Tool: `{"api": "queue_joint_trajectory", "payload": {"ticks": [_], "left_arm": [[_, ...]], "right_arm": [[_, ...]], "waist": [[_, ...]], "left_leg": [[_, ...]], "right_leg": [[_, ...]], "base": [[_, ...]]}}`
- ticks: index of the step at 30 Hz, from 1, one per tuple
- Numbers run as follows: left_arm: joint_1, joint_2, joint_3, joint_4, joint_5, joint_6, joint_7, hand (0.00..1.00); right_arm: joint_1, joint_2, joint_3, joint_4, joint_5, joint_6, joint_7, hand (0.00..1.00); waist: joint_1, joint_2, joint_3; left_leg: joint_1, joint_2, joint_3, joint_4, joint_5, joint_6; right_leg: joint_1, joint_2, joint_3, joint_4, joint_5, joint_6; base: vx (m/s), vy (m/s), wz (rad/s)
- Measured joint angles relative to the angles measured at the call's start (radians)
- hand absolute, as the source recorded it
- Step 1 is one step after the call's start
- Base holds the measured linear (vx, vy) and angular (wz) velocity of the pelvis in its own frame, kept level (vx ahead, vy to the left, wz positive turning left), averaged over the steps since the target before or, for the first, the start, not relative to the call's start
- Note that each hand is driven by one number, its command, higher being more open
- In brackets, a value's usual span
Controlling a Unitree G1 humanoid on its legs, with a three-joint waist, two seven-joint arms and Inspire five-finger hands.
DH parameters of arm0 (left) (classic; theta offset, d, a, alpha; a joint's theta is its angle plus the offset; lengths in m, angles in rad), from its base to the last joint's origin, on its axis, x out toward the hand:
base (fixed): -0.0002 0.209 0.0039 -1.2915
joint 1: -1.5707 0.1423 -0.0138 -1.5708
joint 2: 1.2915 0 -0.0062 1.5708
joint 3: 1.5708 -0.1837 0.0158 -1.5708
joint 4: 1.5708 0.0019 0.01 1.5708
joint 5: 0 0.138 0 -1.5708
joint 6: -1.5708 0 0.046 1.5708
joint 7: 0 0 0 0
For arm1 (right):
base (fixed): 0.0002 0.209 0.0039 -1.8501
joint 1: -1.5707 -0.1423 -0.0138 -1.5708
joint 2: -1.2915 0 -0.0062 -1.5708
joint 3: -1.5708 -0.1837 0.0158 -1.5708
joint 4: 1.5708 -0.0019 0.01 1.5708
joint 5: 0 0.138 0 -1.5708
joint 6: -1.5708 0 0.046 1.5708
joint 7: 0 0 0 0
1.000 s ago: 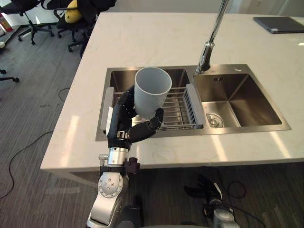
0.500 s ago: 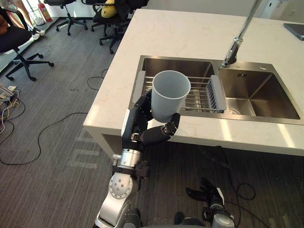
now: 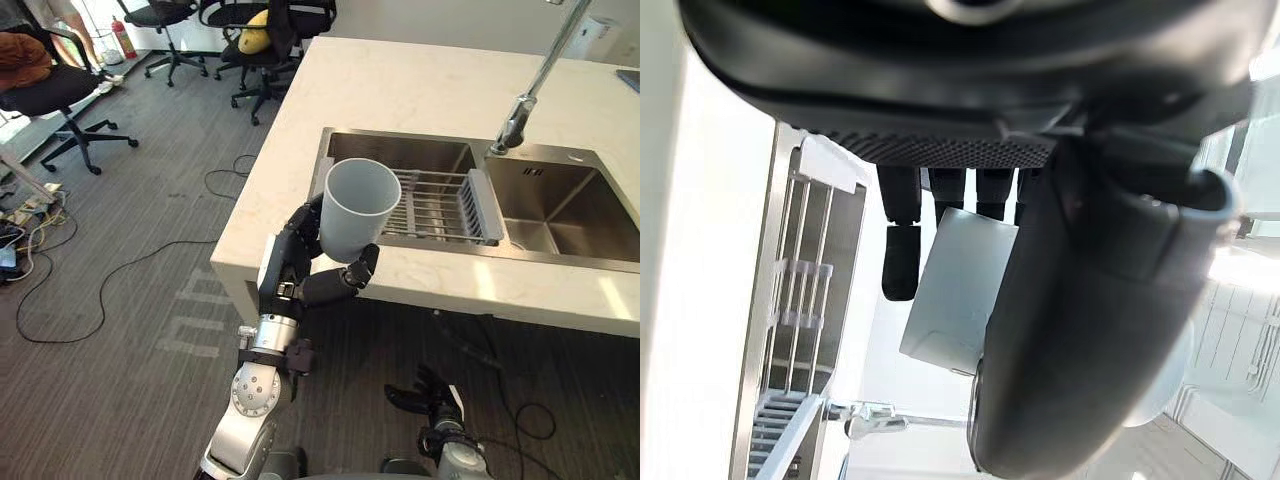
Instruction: Walk over to the sink, pick up the cup, carry it to the dishwasher, place the cup inside the dishwasher, then close the dishwasher door
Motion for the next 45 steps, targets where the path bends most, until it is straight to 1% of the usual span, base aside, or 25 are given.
{"api": "queue_joint_trajectory", "payload": {"ticks": [5, 7, 10, 11, 12, 13, 15, 16, 18, 20, 22, 23, 25, 26, 27, 30, 33, 35, 36, 37, 38, 40, 42, 44, 45], "left_arm": [[0.053, -0.012, 0.011, 0.000, -0.001, 0.000, 0.005, 0.30], [0.067, -0.013, 0.016, 0.000, -0.002, 0.000, 0.012, 0.30], [0.081, -0.017, 0.039, -0.001, -0.014, 0.000, 0.019, 0.30], [0.081, -0.023, 0.049, -0.002, -0.023, -0.001, 0.020, 0.30], [0.081, -0.027, 0.052, -0.002, -0.023, -0.001, 0.020, 0.30], [0.080, -0.040, 0.047, -0.002, -0.023, -0.001, 0.018, 0.30], [0.079, -0.041, 0.041, -0.002, -0.025, -0.003, 0.017, 0.30], [0.073, -0.039, 0.041, -0.002, -0.033, -0.003, 0.015, 0.30], [0.073, -0.038, 0.042, 0.002, -0.041, -0.003, 0.016, 0.30], [0.071, -0.038, 0.042, 0.002, -0.041, -0.003, 0.015, 0.30], [0.064, -0.037, 0.040, 0.002, -0.041, -0.003, 0.008, 0.30], [0.062, -0.039, 0.032, 0.013, -0.041, -0.003, -0.003, 0.30], [0.054, -0.032, 0.010, 0.025, -0.041, 0.003, -0.009, 0.30], [0.046, -0.017, -0.005, 0.031, -0.041, 0.003, -0.011, 0.30], [0.040, -0.012, -0.008, 0.035, -0.041, 0.003, -0.012, 0.30], [0.024, -0.009, -0.007, 0.058, -0.041, 0.002, -0.011, 0.30], [0.022, -0.008, -0.011, 0.074, -0.041, 0.002, -0.011, 0.30], [0.022, -0.008, -0.022, 0.074, -0.041, 0.002, -0.012, 0.30], [0.023, -0.009, -0.029, 0.073, -0.041, 0.002, -0.014, 0.30], [0.026, -0.010, -0.033, 0.073, -0.042, 0.002, -0.029, 0.30], [0.038, -0.013, -0.036, 0.071, -0.042, 0.002, -0.037, 0.30], [0.049, -0.019, -0.040, 0.069, -0.042, 0.002, -0.056, 0.30], [0.071, -0.032, -0.036, 0.067, -0.050, 0.002, -0.066, 0.30], [0.083, -0.034, -0.029, 0.051, -0.064, 0.002, -0.072, 0.30], [0.080, -0.037, -0.027, 0.049, -0.066, 0.001, -0.074, 0.30]], "right_arm": [[-0.003, 0.003, 0.060, -0.047, 0.000, -0.001, 0.003, 0.90], [-0.002, 0.007, 0.070, -0.070, 0.000, -0.001, 0.003, 0.90], [-0.017, 0.014, 0.070, -0.080, 0.000, -0.017, -0.002, 0.90], [-0.025, 0.014, 0.068, -0.081, 0.000, -0.018, -0.005, 0.90], [-0.029, 0.014, 0.068, -0.085, 0.000, -0.019, -0.008, 0.90], [-0.019, 0.005, 0.068, -0.092, 0.000, -0.018, -0.016, 0.90], [-0.020, 0.005, 0.066, -0.098, -0.001, -0.016, -0.020, 0.90], [-0.026, 0.006, 0.064, -0.100, -0.001, -0.017, -0.024, 0.90], [-0.035, 0.013, 0.061, -0.101, -0.002, -0.017, -0.025, 0.90], [-0.044, 0.023, 0.060, -0.099, -0.010, -0.016, -0.024, 0.90], [-0.058, 0.040, 0.065, -0.091, -0.020, -0.012, -0.022, 0.90], [-0.067, 0.040, 0.078, -0.075, -0.022, -0.004, -0.019, 0.90], [-0.063, 0.038, 0.092, -0.073, -0.022, 0.007, -0.015, 0.90], [-0.062, 0.041, 0.104, -0.074, -0.028, 0.007, -0.010, 0.90], [-0.063, 0.045, 0.112, -0.075, -0.040, 0.007, -0.008, 0.90], [-0.060, 0.047, 0.144, -0.075, -0.049, 0.008, -0.001, 0.90], [-0.059, 0.046, 0.180, -0.083, -0.049, 0.008, 0.005, 0.90], [-0.056, 0.044, 0.192, -0.099, -0.048, 0.008, 0.007, 0.90], [-0.049, 0.045, 0.199, -0.118, -0.048, 0.008, 0.006, 0.90], [-0.039, 0.045, 0.206, -0.151, -0.048, 0.008, 0.007, 0.90], [-0.036, 0.046, 0.213, -0.166, -0.048, 0.007, 0.006, 0.90], [-0.020, 0.047, 0.228, -0.213, -0.048, 0.007, 0.007, 0.90], [-0.012, 0.047, 0.247, -0.257, -0.048, 0.007, 0.007, 0.90], [-0.002, 0.045, 0.250, -0.315, -0.048, -0.004, 0.007, 0.90], [-0.003, 0.045, 0.249, -0.322, -0.048, -0.010, 0.007, 0.90]], "waist": [[0.005, 0.000, -0.003], [0.008, 0.000, -0.003], [0.029, -0.003, -0.002], [0.038, -0.010, 0.002], [0.036, -0.007, 0.000], [0.028, 0.015, -0.013], [0.026, 0.008, -0.018], [0.021, -0.002, -0.020], [0.026, -0.006, -0.022], [0.028, -0.007, -0.024], [0.027, -0.012, -0.021], [0.023, -0.011, -0.022], [0.007, -0.015, -0.021], [-0.004, -0.015, -0.024], [-0.009, -0.016, -0.024], [-0.012, -0.015, -0.024], [-0.024, -0.015, -0.024], [-0.024, -0.017, -0.025], [-0.020, -0.022, -0.028], [-0.022, -0.027, -0.034], [-0.022, -0.016, -0.041], [-0.019, -0.010, -0.044], [-0.006, -0.014, -0.044], [-0.001, -0.014, -0.044], [0.007, -0.021, -0.040]], "left_leg": [[-0.045, -0.017, -0.129, 0.020, 0.019, -0.027], [-0.061, -0.018, -0.130, 0.016, 0.041, -0.044], [-0.067, 0.004, 0.000, -0.052, 0.099, -0.025], [-0.081, 0.038, 0.092, -0.042, 0.080, 0.002], [-0.097, 0.064, 0.155, -0.012, 0.058, 0.010], [-0.116, 0.129, 0.294, 0.046, 0.067, 0.016], [-0.117, 0.109, 0.326, 0.031, 0.084, 0.040], [-0.118, 0.083, 0.312, 0.000, 0.100, 0.050], [-0.107, 0.028, 0.287, -0.068, 0.129, 0.066], [-0.099, 0.005, 0.304, -0.100, 0.120, 0.072], [-0.111, 0.005, 0.351, -0.049, 0.088, 0.083], [-0.112, -0.006, 0.333, -0.013, 0.067, 0.096], [-0.084, -0.036, 0.290, -0.021, 0.061, 0.107], [-0.065, -0.055, 0.244, -0.038, 0.063, 0.114], [-0.051, -0.068, 0.215, -0.057, 0.071, 0.118], [0.003, -0.109, 0.134, -0.119, 0.088, 0.115], [0.051, -0.133, 0.046, -0.138, 0.090, 0.115], [0.073, -0.148, 0.005, -0.152, 0.089, 0.113], [0.086, -0.164, -0.019, -0.158, 0.086, 0.111], [0.090, -0.179, -0.044, -0.143, 0.065, 0.107], [0.078, -0.147, 0.002, -0.097, -0.004, 0.097], [0.042, -0.063, 0.120, 0.024, -0.047, 0.021], [0.034, -0.041, 0.159, 0.103, -0.051, 0.021], [-0.008, -0.021, 0.211, 0.242, -0.060, -0.002], [-0.039, 0.011, 0.247, 0.295, -0.110, -0.006]], "right_leg": [[0.018, 0.023, -0.057, 0.020, -0.031, -0.019], [0.047, 0.029, -0.089, 0.005, -0.036, -0.028], [0.093, 0.019, -0.165, -0.033, -0.038, -0.033], [0.103, 0.017, -0.197, -0.051, -0.037, -0.033], [0.109, 0.017, -0.221, -0.051, -0.037, -0.033], [0.133, 0.027, -0.276, -0.046, -0.038, -0.033], [0.134, 0.017, -0.286, -0.043, -0.043, -0.032], [0.134, 0.003, -0.285, -0.044, -0.050, -0.025], [0.134, -0.028, -0.307, -0.041, -0.054, -0.016], [0.139, -0.058, -0.341, -0.035, -0.055, -0.009], [0.150, -0.088, -0.375, -0.018, -0.062, 0.002], [0.143, -0.116, -0.375, 0.078, -0.071, 0.009], [0.105, -0.154, -0.340, 0.237, -0.055, -0.025], [0.043, -0.138, -0.220, 0.333, -0.088, -0.046], [0.011, -0.105, -0.142, 0.342, -0.120, -0.044], [-0.084, -0.017, 0.015, 0.318, -0.158, -0.034], [-0.156, 0.060, 0.085, 0.265, -0.158, -0.030], [-0.167, 0.073, 0.103, 0.220, -0.152, -0.031], [-0.161, 0.064, 0.097, 0.184, -0.130, -0.035], [-0.137, 0.048, 0.081, 0.161, -0.058, -0.031], [-0.104, 0.046, 0.045, 0.137, -0.052, -0.021], [-0.044, 0.064, -0.010, 0.096, -0.047, -0.027], [0.013, 0.076, -0.022, 0.063, -0.047, -0.027], [0.093, 0.076, -0.022, -0.015, -0.046, -0.029], [0.111, 0.078, -0.027, -0.038, -0.046, -0.029]], "base": [[0.04, -0.119, 0.85], [-0.01, -0.113, 1.15], [-0.08, -0.037, 0.93], [-0.06, -0.027, 0.66], [-0.04, -0.035, 1.13], [0.01, -0.007, 0.98], [0.01, 0.066, 0.86], [-0.02, 0.135, 0.85], [-0.03, 0.123, 0.63], [-0.01, 0.129, 0.53], [0.05, 0.134, 0.58], [0.12, 0.165, 0.63], [0.14, 0.180, 0.81], [0.15, 0.151, 0.93], [0.15, 0.130, 0.90], [0.15, 0.069, 0.84], [0.17, -0.014, 0.95], [0.15, -0.059, 0.78], [0.14, -0.078, 0.82], [0.26, -0.140, 0.91], [0.27, -0.160, 0.87], [0.24, -0.169, 0.75], [0.20, -0.078, 0.50], [0.22, -0.006, 0.36], [0.18, 0.002, 0.20]]}}
